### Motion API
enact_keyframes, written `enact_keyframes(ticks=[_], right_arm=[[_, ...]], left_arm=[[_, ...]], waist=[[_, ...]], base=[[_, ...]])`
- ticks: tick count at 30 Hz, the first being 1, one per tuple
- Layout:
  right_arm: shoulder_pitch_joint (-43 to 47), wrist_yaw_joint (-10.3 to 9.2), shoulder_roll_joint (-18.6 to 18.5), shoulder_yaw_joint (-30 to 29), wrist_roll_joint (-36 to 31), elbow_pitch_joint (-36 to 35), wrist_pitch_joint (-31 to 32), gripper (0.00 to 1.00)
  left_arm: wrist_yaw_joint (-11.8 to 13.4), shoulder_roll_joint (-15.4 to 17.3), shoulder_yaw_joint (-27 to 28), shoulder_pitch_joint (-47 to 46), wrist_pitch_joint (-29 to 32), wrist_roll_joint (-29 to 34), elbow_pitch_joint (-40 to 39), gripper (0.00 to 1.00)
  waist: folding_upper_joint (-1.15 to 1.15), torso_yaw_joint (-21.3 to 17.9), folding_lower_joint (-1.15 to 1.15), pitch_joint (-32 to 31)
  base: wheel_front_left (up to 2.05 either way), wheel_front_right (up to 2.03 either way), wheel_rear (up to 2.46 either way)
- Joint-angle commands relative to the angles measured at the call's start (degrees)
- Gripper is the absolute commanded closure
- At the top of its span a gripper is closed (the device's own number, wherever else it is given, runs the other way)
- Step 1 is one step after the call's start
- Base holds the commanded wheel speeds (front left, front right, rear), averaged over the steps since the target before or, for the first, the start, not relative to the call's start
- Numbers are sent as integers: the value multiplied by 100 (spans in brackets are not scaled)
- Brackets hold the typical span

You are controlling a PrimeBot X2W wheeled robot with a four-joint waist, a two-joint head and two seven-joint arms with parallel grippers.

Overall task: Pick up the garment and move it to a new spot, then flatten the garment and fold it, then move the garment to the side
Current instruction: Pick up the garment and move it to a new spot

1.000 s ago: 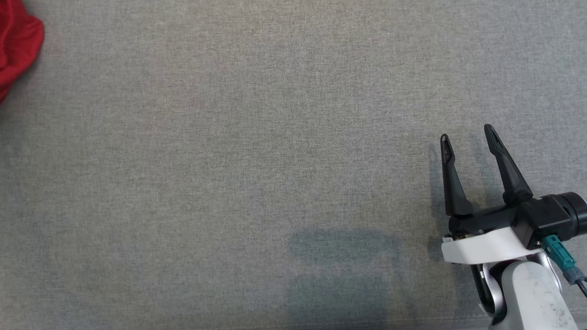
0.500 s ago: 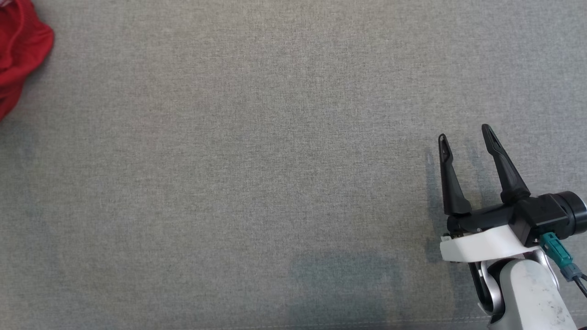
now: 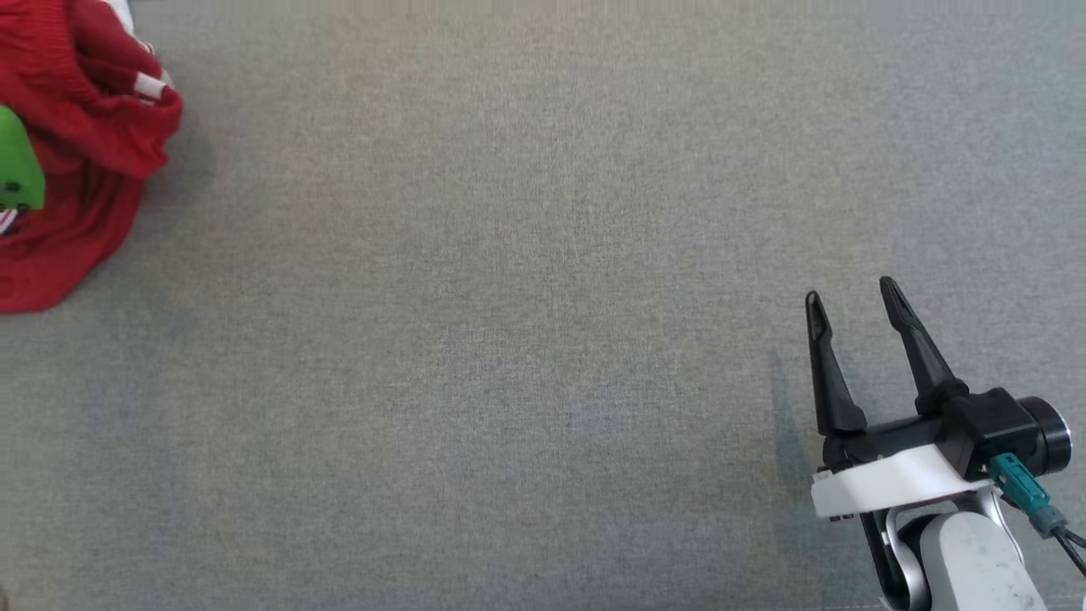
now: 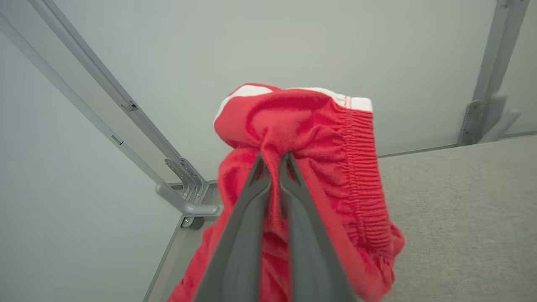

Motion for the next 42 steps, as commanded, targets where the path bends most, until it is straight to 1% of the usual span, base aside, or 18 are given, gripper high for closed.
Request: enact_keyframes(ticks=[1,4,10,12,16,18,21,25,26,28,33,37,38,39,40,42], right_arm=[[118,-2,-13,-17,40,30,-20,0],[264,-2,-13,-48,115,103,-20,0],[578,-2,-13,-103,266,166,-19,0],[671,-2,-13,-123,278,167,-20,0],[807,-2,-14,-113,306,152,-20,0],[847,-2,-14,-123,313,173,-20,0],[835,-2,-12,-36,344,187,-20,0],[701,-2,-17,99,394,196,-20,0],[701,-2,-17,99,394,196,-20,0],[663,-2,-12,149,388,220,-20,0],[613,-2,-11,212,384,257,-20,0],[604,-2,-13,229,386,286,-20,0],[591,-2,-12,228,391,288,-20,0],[582,-1,-11,223,400,287,-20,0],[576,-2,-12,218,408,289,-20,0],[576,-2,-12,197,425,290,-20,0]], left_arm=[[-33,-52,-67,-74,-23,3,-80,100],[-86,-240,-278,41,18,-52,-271,100],[-148,-805,-817,540,172,-276,-771,100],[-147,-1090,-1000,784,146,-411,-950,100],[-152,-1657,-1346,1262,-95,-577,-1166,100],[-152,-1962,-1503,1496,-206,-660,-1099,100],[-84,-2217,-1772,1742,-418,-690,-846,100],[14,-2350,-2152,1960,-732,-909,-418,100],[14,-2350,-2152,1960,-732,-909,-418,100],[69,-2360,-2477,2081,-874,-1260,-365,100],[464,-2352,-3267,2254,-1206,-2050,-231,100],[694,-2353,-3809,2366,-1394,-2687,-212,100],[757,-2351,-3932,2363,-1441,-2789,-218,84],[811,-2350,-4053,2369,-1487,-2888,-210,51],[853,-2351,-4166,2370,-1526,-2980,-203,0],[909,-2349,-4311,2393,-1599,-3152,-246,0]], waist=[[0,-38,0,-653],[0,-114,0,-1047],[0,-344,0,-1601],[0,-429,0,-1672],[0,-632,0,-1727],[0,-726,0,-1718],[0,-914,0,-1663],[0,-1239,0,-1546],[0,-1239,0,-1546],[0,-1404,0,-1492],[0,-1702,0,-1415],[0,-1805,0,-1410],[0,-1813,0,-1402],[0,-1815,0,-1398],[0,-1809,0,-1399],[0,-1770,0,-1418]], base=[[0,0,0],[0,0,0],[0,0,0],[0,0,0],[0,0,0],[0,0,0],[0,0,0],[0,0,0],[0,0,0],[0,0,0],[0,0,0],[0,0,0],[0,0,0],[0,0,0],[0,0,0],[0,0,0]])
